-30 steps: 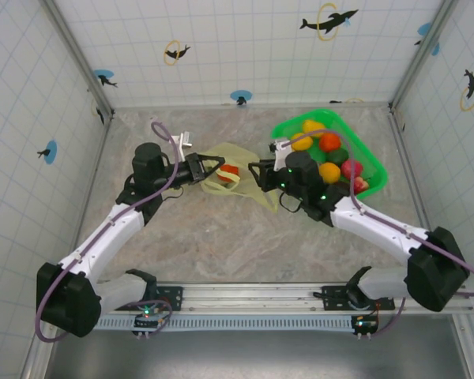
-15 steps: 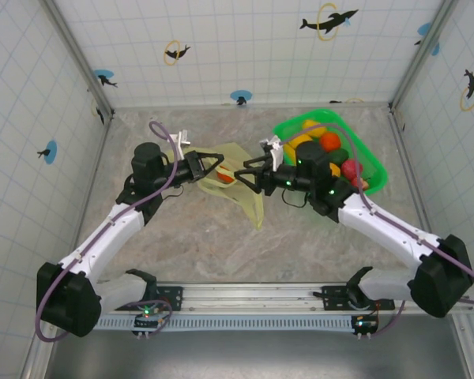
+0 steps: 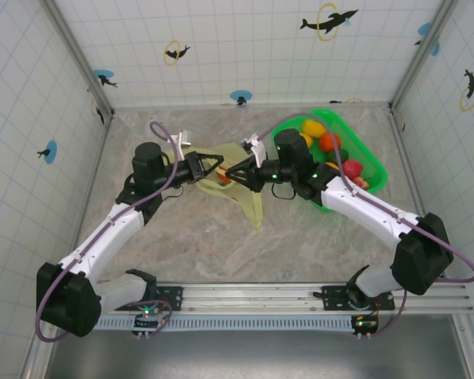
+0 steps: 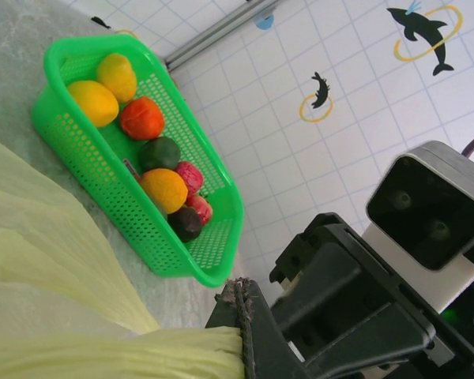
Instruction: Place the fake fruits into the plastic bag and tie a complex knot
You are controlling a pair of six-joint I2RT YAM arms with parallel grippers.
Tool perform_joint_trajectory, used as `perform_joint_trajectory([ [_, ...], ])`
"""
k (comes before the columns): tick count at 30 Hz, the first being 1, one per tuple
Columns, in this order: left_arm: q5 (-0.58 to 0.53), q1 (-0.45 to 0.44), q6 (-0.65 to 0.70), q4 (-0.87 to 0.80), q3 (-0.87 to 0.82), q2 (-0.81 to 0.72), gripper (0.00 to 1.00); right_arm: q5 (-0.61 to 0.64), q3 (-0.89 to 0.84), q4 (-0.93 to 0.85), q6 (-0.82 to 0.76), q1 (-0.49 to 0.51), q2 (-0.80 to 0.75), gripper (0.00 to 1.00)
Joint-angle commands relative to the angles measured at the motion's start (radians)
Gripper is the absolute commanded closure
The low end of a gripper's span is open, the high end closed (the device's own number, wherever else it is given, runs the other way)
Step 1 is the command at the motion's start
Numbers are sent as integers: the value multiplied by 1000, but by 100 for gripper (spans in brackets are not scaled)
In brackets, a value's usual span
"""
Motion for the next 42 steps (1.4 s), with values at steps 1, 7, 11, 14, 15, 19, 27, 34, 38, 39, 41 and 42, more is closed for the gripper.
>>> perform_joint_trajectory([
  [1, -9, 4, 30, -19, 35, 3, 100, 2, -19, 24, 19, -2, -33, 99],
  [7, -1, 3, 46, -28, 37, -4, 92, 32, 8, 1, 23, 5, -29, 100],
  [11, -7, 3, 76, -62, 41, -29, 63, 42, 10, 8, 48, 2, -31, 100],
  [14, -15, 3, 125, -104, 51, -56, 46, 49, 16, 16, 79, 2, -31, 100],
  [15, -24, 3, 156, -127, 56, -67, 44, 52, 21, 16, 89, 1, -31, 100],
  [19, -83, 3, 332, -255, 83, -112, 37, 55, 50, 7, 121, -6, -16, 100],
  [27, -260, -187, 712, -450, 87, -128, 36, 49, 105, -6, 161, 5, 23, 100],
  [34, -397, -223, 781, -488, 158, -70, 37, 79, 133, -12, 170, 35, 47, 100],
  [38, -491, -241, 783, -466, 166, -63, 41, 91, 135, -8, 180, 43, 47, 100],
  [39, -512, -244, 779, -453, 165, -70, 42, 92, 134, -5, 185, 43, 47, 100],
  [41, -524, -248, 768, -424, 155, -83, 43, 94, 131, 2, 193, 48, 47, 100],
  [42, -523, -250, 763, -409, 149, -87, 44, 95, 128, 7, 198, 48, 45, 100],
])
